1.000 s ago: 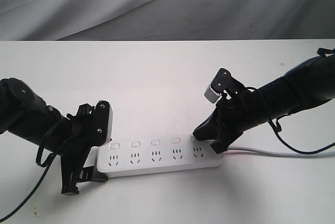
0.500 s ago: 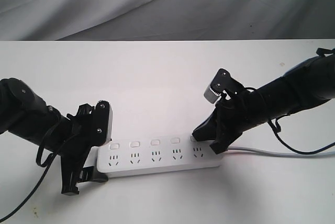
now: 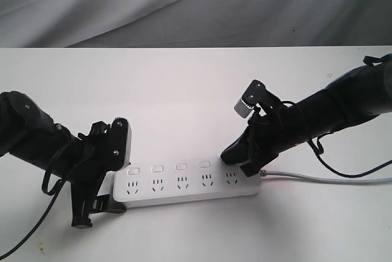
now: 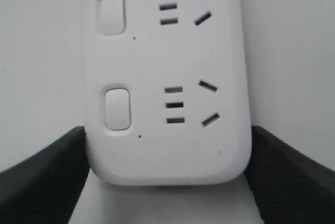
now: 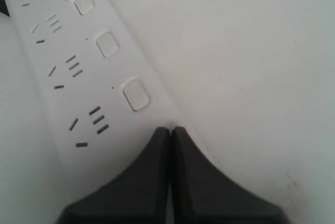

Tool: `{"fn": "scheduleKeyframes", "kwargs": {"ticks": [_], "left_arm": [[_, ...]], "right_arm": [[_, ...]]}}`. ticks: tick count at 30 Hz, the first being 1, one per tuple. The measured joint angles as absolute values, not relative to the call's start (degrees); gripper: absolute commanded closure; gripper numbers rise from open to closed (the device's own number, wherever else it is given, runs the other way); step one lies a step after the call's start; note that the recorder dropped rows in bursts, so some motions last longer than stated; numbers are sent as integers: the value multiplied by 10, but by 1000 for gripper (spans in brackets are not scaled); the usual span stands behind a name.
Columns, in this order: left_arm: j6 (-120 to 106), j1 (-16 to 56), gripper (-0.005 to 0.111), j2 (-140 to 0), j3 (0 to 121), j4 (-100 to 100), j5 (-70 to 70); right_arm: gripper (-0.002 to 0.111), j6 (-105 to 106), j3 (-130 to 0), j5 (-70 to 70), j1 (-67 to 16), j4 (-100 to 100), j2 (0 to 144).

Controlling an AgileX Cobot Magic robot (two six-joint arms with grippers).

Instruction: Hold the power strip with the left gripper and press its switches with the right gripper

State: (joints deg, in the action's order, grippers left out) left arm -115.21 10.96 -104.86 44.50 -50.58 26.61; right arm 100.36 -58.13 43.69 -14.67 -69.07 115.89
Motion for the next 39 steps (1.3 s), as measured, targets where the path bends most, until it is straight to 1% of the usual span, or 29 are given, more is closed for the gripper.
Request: {"fn": "scheduleKeyframes", "kwargs": {"ticks": [5, 12, 17, 25, 29, 30, 35, 39], "left_arm": [[-1152, 110, 52, -1049, 445, -506, 266], [-1152, 110, 52, -1049, 445, -506, 266], [-1152, 110, 52, -1049, 445, -506, 265], [-1152, 110, 52, -1049, 445, -506, 265], [-1152, 110, 52, -1049, 445, -506, 265], [-1152, 110, 52, -1049, 445, -506, 265], [-1153, 110, 52, -1049, 445, -506, 265], [-1154, 110, 52, -1049, 445, -506, 264]], "right_arm": [[108, 1002, -612, 449, -153, -695, 1123], [108, 1001, -624, 404, -153, -689, 974], [108, 971, -624, 394, -153, -684, 903], [108, 860, -624, 381, -153, -595, 812], [108, 771, -624, 362, -153, -516, 767], [108, 721, -621, 347, -153, -482, 742], [108, 579, -556, 274, -153, -399, 619], [108, 453, -460, 199, -153, -322, 449]]}}
